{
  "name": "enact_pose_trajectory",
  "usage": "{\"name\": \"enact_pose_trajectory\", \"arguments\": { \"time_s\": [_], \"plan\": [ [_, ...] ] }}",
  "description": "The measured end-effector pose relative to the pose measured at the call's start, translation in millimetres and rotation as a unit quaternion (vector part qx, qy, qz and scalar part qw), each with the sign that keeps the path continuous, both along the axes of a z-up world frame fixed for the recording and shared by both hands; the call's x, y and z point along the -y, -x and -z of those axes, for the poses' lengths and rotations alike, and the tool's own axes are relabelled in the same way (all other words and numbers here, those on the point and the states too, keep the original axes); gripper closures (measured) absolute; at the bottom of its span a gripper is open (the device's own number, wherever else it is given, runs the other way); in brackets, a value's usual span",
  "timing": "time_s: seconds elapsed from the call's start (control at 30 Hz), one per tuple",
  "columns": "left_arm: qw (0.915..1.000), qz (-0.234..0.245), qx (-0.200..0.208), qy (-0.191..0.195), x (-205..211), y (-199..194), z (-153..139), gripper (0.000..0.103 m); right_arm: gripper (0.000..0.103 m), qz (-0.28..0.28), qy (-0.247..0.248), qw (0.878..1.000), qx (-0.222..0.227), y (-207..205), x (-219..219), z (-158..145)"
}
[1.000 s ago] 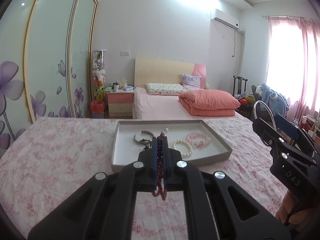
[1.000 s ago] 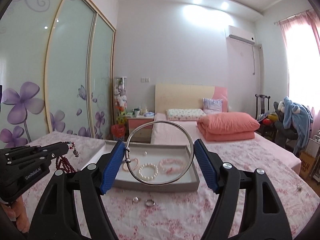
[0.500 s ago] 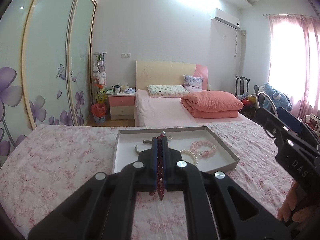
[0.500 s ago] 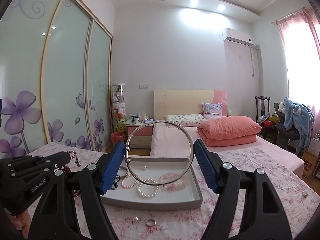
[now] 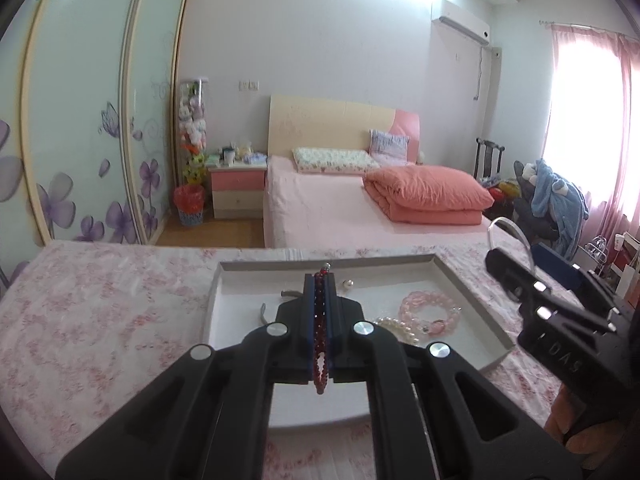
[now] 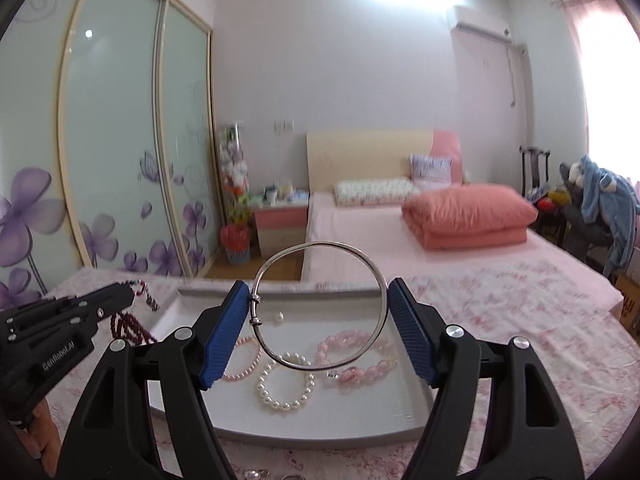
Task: Organize jewelry
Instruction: 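Carry the red necklace left and silver bangle right into the tray, open both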
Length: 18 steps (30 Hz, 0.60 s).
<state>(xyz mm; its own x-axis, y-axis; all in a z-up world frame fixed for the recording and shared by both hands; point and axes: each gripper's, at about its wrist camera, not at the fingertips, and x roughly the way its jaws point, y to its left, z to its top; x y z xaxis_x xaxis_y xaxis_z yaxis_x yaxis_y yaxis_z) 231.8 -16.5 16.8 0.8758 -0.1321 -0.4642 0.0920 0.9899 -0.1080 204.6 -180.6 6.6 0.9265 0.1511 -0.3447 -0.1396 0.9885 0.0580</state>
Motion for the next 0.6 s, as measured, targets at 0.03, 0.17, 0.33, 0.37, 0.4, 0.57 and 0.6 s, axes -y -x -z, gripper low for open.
{"name": "enact_pose_trajectory", "arguments": {
  "time_s": [0.03,0.17,0.33,0.37,0.4,0.57,0.6],
  "plan": [
    [1.0,0.0,-0.008,0.003,-1.3,-7.3,4.3,0.098,0.032,-0.002,0.003,1.0,-0.01,-5.9,-2.2,3.0],
    [0.999,0.0,-0.042,0.015,-7.6,-36.0,23.2,0.098,0.032,-0.01,0.018,0.998,-0.052,-31.1,-12.6,18.7],
    [0.9979,-0.002,-0.063,0.014,-8.2,-58.8,39.5,0.097,0.031,-0.015,0.019,0.995,-0.096,-55.7,-17.5,34.6],
    [0.9977,-0.003,-0.066,0.014,-8.6,-62.7,42.1,0.097,0.031,-0.018,0.017,0.994,-0.106,-61.6,-16.2,36.3],
    [0.9973,-0.004,-0.071,0.017,-9.0,-66.7,44.8,0.097,0.031,-0.021,0.015,0.993,-0.115,-65.5,-16.9,38.4],
    [0.9967,-0.019,-0.069,0.038,-22.3,-67.0,44.8,0.078,0.03,-0.022,0.0,0.993,-0.12,-62.2,-7.1,36.7],
    [0.9966,-0.022,-0.069,0.041,-25.7,-65.1,43.4,0.078,0.03,-0.021,-0.005,0.993,-0.117,-57.9,-3.2,34.4]
  ]
}}
